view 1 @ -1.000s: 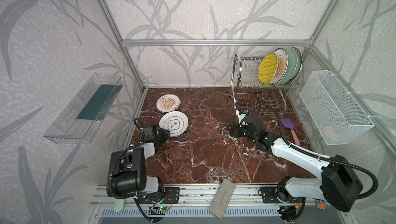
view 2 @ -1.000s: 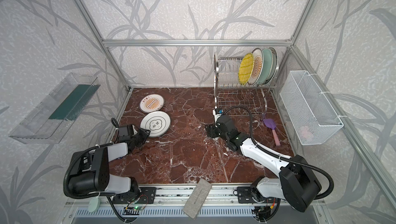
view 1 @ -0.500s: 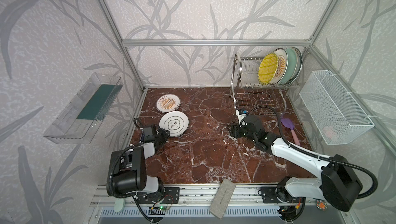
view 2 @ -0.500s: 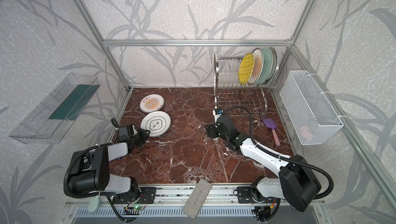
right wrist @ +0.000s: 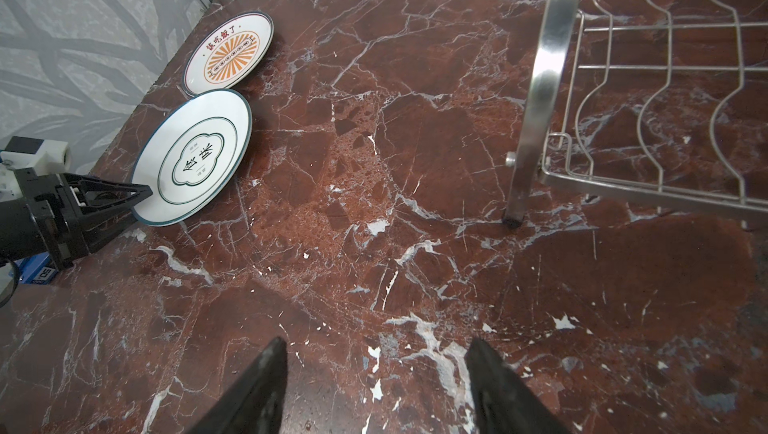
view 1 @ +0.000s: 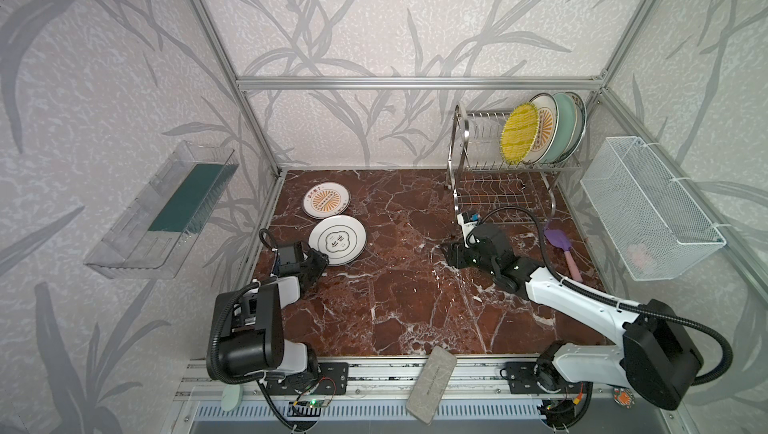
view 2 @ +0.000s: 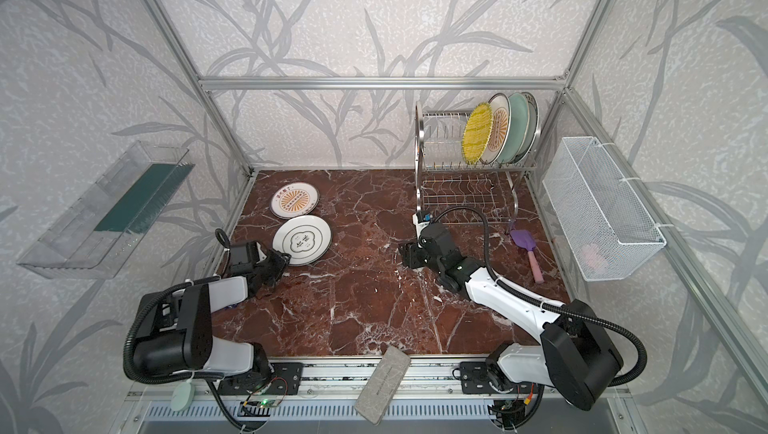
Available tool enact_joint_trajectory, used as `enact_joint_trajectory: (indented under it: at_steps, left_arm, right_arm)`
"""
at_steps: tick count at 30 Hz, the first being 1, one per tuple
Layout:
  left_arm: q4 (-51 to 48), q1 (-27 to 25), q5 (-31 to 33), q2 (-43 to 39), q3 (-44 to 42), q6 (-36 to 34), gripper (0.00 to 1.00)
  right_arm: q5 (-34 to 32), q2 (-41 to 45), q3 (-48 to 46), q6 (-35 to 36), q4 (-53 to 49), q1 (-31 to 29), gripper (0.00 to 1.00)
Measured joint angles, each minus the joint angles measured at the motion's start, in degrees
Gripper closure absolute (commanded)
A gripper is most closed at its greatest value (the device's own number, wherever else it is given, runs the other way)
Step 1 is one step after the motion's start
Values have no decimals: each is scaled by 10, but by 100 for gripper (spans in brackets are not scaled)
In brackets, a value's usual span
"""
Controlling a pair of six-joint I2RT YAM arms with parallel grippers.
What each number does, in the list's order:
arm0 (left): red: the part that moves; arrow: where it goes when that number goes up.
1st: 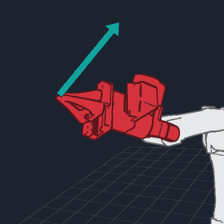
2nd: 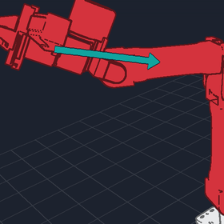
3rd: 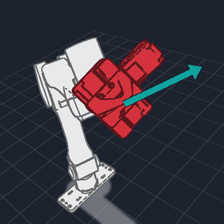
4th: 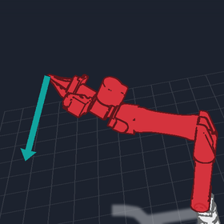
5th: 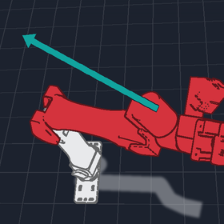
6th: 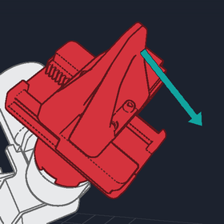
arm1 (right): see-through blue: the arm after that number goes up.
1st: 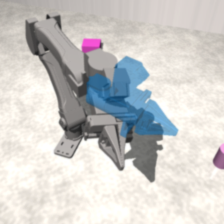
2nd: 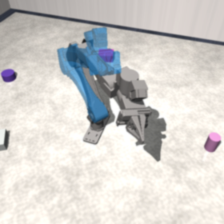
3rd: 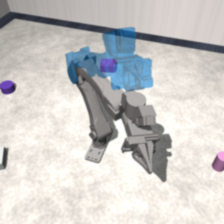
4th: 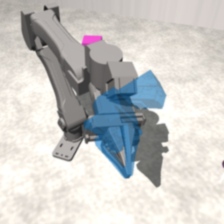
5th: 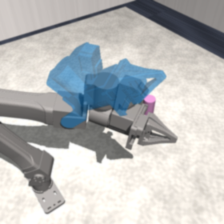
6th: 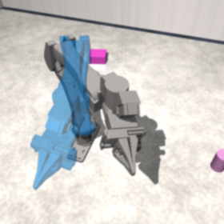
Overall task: Load the plates into the dish rack
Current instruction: 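Lower the left gripper onto the near rim of the white green-rimmed plate, then close the left gripper on the white plate's rim and tilt it up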
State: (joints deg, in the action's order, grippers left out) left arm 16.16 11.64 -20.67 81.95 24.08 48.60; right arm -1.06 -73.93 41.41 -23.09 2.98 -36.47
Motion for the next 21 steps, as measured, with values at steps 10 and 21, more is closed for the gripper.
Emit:
enact_joint_trajectory:
  at_steps: [10, 21]
  left_arm:
    - [0, 1, 0, 4, 0, -1, 78]
    - [7, 1, -3, 14, 2, 0, 86]
  right_arm:
    - [0, 0, 0, 0, -3, 0, 32]
    - [-5, 6, 0, 0, -3, 0, 32]
